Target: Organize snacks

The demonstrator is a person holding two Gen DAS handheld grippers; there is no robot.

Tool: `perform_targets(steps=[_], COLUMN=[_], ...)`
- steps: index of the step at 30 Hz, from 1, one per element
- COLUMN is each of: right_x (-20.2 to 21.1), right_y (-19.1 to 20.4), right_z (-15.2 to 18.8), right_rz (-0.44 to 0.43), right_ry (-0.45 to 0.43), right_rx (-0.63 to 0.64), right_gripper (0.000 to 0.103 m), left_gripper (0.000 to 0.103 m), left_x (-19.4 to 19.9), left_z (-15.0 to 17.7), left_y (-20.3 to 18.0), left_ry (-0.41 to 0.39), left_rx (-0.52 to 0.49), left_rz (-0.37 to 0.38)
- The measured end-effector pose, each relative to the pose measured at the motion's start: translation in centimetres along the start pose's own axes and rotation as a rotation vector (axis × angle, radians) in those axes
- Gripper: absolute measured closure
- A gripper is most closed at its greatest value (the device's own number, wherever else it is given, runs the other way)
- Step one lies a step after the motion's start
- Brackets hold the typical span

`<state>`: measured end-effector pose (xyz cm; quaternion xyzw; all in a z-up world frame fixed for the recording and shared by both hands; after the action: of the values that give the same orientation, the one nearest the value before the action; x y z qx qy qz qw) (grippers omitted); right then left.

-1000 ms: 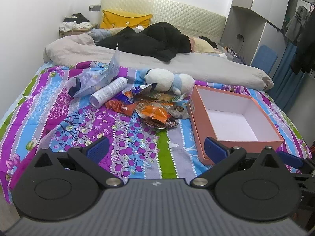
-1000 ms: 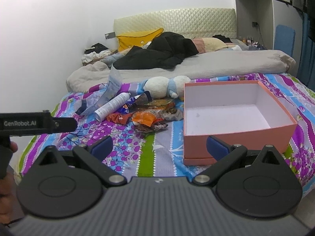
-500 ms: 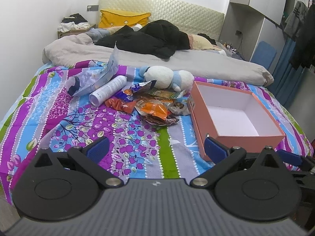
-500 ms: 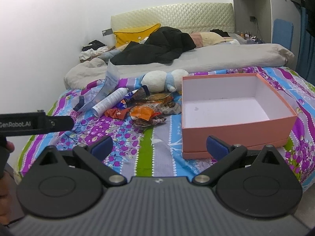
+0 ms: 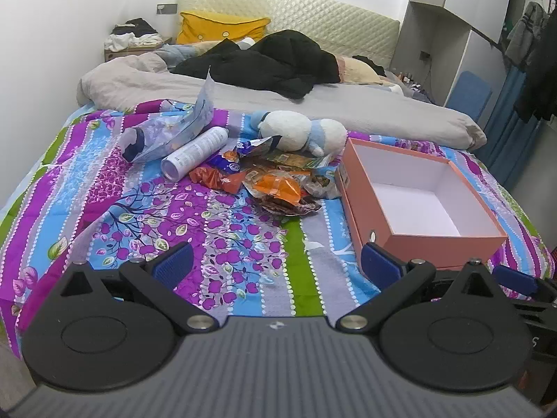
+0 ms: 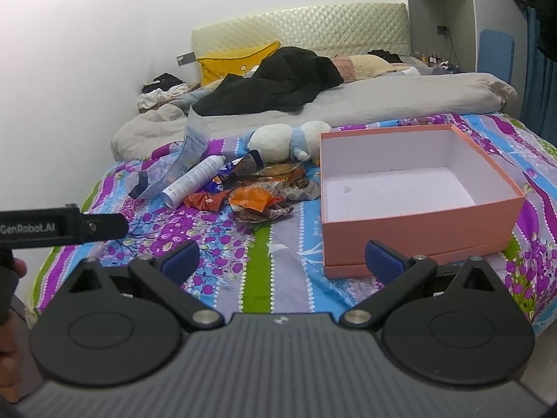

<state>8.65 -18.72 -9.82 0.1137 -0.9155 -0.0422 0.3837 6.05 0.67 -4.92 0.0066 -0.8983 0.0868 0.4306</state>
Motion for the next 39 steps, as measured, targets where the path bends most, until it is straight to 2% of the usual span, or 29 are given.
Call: perform_targets(steps=[8,11,15,19,28,39], right_x=[-0.5,-1.1,-1.7,-2.5,-5.1,-9.9], right_y=[-0.7,-0.7,-0.4,-0.3,0.8,3.1], right_z=[0.4,0.6,0.9,0.9,0.8,-0.5], right_rz=[0.004,-0.006,0.061,0.023,0.002,-0.077], right_ry=[-0.005,0.012,0.003,0.021,0.035,0.068], right_rx=[-0.034,-0.037,-0.017,-0.029,0.002,0.06], right_gripper=[0.0,0.0,0.0,0.0,0.0,0.0], left_gripper=[0.0,0.0,0.0,0.0,0.0,0.0], left_x=[-1.0,-1.4,-2.1,-3.1,-6.1,-12.3], left_z=[0.4,0.3,0.4,0.6,-0.2,-1.9], left_y=[-0.2,-0.1,0.3,0.8,2.7,5.9], left_ry=[0.006,0.021,0.029,0.055,0.076,0.142], left_rx=[-0.004,0.01,0.027,0.043,0.05,0.097], left_rz=[-0.001,0.032,0.028,0.035,0.016,-0.007])
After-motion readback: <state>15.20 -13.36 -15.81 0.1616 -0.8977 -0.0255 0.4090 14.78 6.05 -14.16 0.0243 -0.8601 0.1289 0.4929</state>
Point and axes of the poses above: each gripper's, at about its wrist camera, not at the fingertips, and x roughly against the way its jaws point, y to its left, z to its underside, the point moved 5 cm from there along -x, roughly the way its jaws point, and after that the axes turned 12 degrees about y, right-handed, at the moved point
